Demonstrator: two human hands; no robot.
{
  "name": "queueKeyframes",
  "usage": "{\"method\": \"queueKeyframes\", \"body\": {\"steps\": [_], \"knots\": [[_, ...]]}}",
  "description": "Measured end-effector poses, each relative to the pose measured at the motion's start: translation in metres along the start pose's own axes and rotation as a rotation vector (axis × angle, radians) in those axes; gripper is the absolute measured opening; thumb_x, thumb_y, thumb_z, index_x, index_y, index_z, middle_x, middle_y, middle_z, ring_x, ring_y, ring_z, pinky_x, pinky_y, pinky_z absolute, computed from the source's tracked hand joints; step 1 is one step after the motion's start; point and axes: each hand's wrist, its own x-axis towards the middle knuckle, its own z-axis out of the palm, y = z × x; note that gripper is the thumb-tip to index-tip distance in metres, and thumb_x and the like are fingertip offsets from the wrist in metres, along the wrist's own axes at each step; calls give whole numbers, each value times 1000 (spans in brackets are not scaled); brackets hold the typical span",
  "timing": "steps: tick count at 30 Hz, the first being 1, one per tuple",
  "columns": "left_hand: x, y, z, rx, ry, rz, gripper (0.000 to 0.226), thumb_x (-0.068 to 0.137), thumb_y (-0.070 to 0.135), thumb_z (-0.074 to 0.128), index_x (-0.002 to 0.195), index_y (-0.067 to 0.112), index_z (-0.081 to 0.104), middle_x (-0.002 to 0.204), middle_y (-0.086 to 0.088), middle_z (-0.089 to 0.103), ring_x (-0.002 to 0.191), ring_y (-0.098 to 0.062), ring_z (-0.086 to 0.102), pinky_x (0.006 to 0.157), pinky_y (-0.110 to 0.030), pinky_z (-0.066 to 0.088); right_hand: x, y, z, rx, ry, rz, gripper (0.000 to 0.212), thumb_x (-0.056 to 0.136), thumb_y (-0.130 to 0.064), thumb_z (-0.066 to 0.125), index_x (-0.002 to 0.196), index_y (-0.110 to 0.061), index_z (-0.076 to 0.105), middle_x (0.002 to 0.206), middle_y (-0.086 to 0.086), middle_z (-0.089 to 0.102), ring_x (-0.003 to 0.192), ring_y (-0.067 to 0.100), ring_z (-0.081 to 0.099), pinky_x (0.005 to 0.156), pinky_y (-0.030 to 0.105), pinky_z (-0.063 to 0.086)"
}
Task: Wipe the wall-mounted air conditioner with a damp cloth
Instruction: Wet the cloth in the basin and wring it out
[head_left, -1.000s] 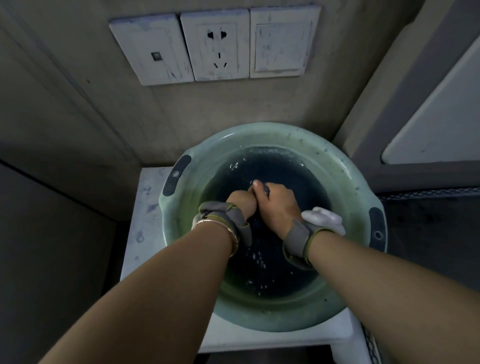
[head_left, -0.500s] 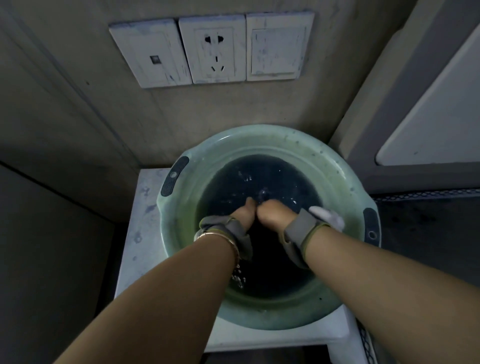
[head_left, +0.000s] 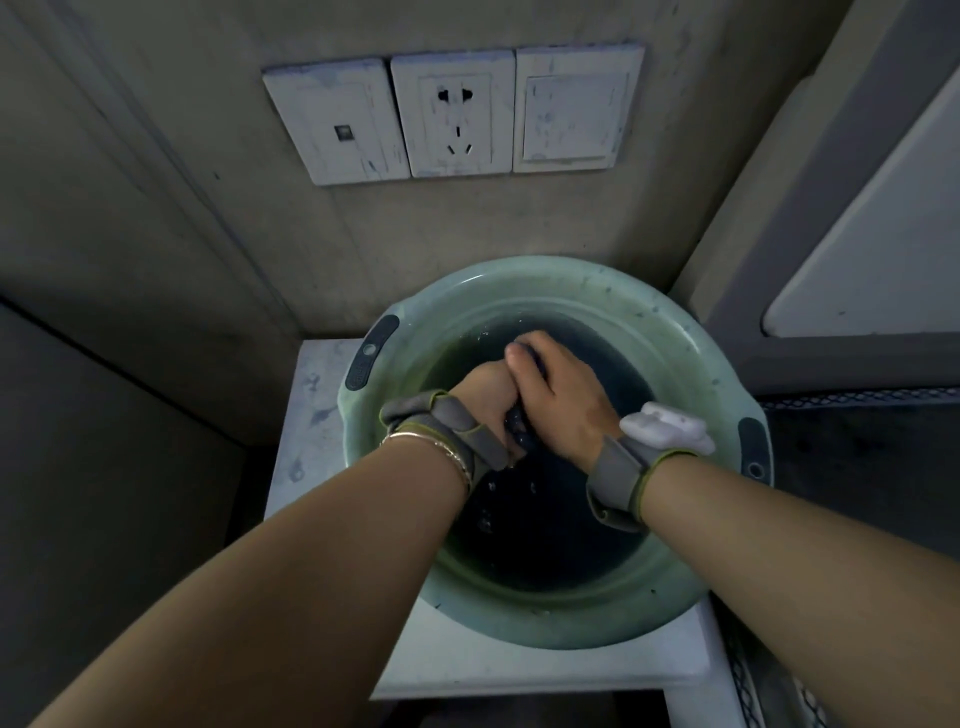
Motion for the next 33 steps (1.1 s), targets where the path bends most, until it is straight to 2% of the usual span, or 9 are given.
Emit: {"method": "queueKeyframes", "body": {"steps": [2, 3, 9, 14, 18, 24, 27, 30, 33], "knots": [[3, -4, 2, -169, -19, -37, 35, 101, 15, 28, 73, 12, 48, 52, -7, 52, 44, -15, 49, 37, -16, 33, 1, -2, -1, -22, 15, 33, 35, 94, -40, 34, 95, -13, 55, 100, 16, 65, 95, 34, 58, 82, 39, 44], [4, -5, 4, -208, 9, -79, 39, 100, 17, 27, 64, 13, 41, 39, -3, 43, 32, -12, 39, 34, -9, 27, 3, -3, -1, -44, 28, 48, 35, 94, -39, 33, 93, -11, 55, 98, 18, 66, 94, 36, 59, 80, 38, 43], [0, 0, 10, -239, 130, -168, 52, 97, 36, 36, 49, 16, 31, 19, 4, 26, 14, -7, 20, 35, 1, 21, 13, -3, -7, -171, 73, 70, 23, 94, -28, 37, 79, -11, 44, 87, 18, 62, 82, 35, 57, 65, 33, 35], [1, 8, 9, -262, 122, -193, 56, 92, 51, 38, 47, 18, 33, 21, 5, 27, 14, -9, 24, 36, 0, 30, 18, -10, -11, 100, 199, 76, 10, 86, -17, 51, 89, -21, 42, 65, -8, 49, 62, 9, 51, 64, 25, 39], [-3, 14, 11, -219, 69, -245, 52, 88, 59, 35, 54, 20, 43, 28, 3, 43, 21, -11, 36, 36, -3, 34, 15, -12, -15, 120, 219, 53, 8, 87, -16, 51, 84, -11, 57, 77, 1, 62, 75, 15, 56, 69, 24, 42], [-7, 20, 10, -239, 28, -150, 36, 96, 33, 33, 67, 19, 49, 37, 2, 57, 56, -12, 45, 40, -9, 41, 8, -12, -14, 106, 187, 25, 33, 91, -33, 46, 70, -8, 48, 67, 11, 57, 67, 25, 54, 62, 33, 38], [-12, 22, 11, -223, 16, -92, 38, 100, 33, 28, 71, 20, 48, 66, -1, 53, 61, -13, 47, 51, -22, 43, 6, -14, -16, 33, 229, -77, 33, 93, -27, 47, 65, -9, 44, 63, 10, 49, 63, 25, 50, 61, 37, 39], [-25, 30, 11, -261, 11, -64, 37, 102, 26, 26, 70, 18, 44, 69, -2, 44, 58, -14, 43, 49, -27, 37, 9, -20, -17, -9, 313, -172, 34, 91, -19, 49, 59, -9, 42, 62, 9, 43, 60, 23, 44, 58, 34, 30], [-23, 27, 13, -188, 82, 36, 14, 96, 5, 38, 86, 9, 47, 80, -9, 48, 70, -18, 48, 54, -23, 30, 11, -20, -21, -25, 313, -183, 38, 92, -23, 47, 57, -11, 40, 59, 6, 43, 58, 25, 46, 57, 35, 33]]}}
